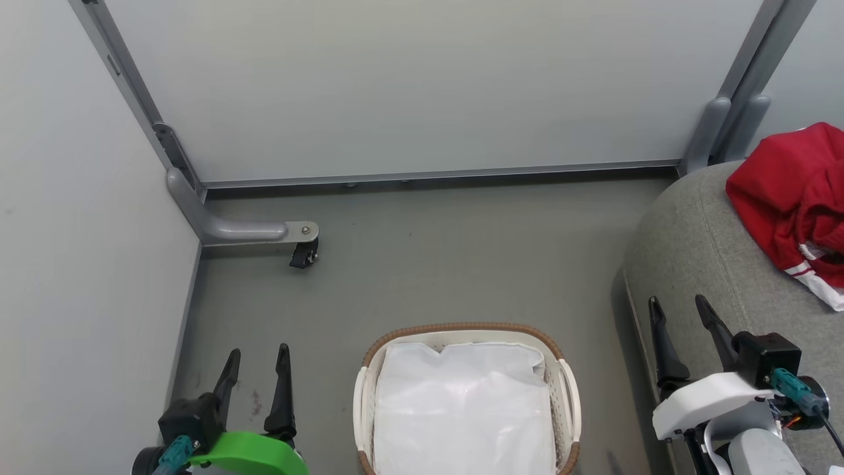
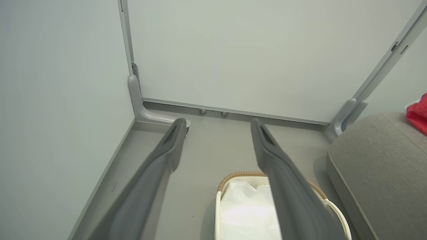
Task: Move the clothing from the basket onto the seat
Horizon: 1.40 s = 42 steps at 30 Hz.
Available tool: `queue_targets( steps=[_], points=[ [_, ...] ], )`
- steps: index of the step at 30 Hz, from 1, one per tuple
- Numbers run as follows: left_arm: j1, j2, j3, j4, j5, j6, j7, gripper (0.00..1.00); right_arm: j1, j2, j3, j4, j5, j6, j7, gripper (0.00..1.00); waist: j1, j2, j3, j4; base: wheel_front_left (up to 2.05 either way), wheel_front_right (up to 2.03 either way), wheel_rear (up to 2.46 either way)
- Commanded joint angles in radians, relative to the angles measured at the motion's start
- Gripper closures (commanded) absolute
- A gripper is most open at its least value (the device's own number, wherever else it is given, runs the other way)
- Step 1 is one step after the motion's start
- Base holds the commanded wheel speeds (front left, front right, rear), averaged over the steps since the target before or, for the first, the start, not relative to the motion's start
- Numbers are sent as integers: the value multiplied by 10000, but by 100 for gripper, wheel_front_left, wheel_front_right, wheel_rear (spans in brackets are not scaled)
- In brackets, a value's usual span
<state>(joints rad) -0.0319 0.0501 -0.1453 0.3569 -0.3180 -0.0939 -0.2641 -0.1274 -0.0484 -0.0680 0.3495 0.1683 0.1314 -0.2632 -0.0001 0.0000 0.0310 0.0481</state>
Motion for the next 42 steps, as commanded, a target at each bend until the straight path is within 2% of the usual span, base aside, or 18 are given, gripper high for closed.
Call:
queue_targets(
  steps=[1,13,14,19,42],
  points=[
    [20,10,-3,43,5,5,-3,0,154,-39,38,-28,133,-15,-22,0,1,0,-12,-37,0,0,0],
    [-70,9,-87,-83,-37,-61,-3,0,152,-40,111,-178,224,-15,-22,0,1,0,-48,-22,0,0,0],
    [-5,-4,-105,-117,6,-40,0,100,57,0,121,-161,190,0,0,100,1,0,-49,-24,0,0,0],
    [67,-25,-147,181,-70,-42,20,100,213,97,116,217,265,0,62,100,1,0,-46,-22,0,0,0],
    [-208,40,585,-208,-3840,-140,1051,100,198,55,-49,-179,4361,-2,1131,100,1,0,-89,-106,0,0,0]
  ],
)
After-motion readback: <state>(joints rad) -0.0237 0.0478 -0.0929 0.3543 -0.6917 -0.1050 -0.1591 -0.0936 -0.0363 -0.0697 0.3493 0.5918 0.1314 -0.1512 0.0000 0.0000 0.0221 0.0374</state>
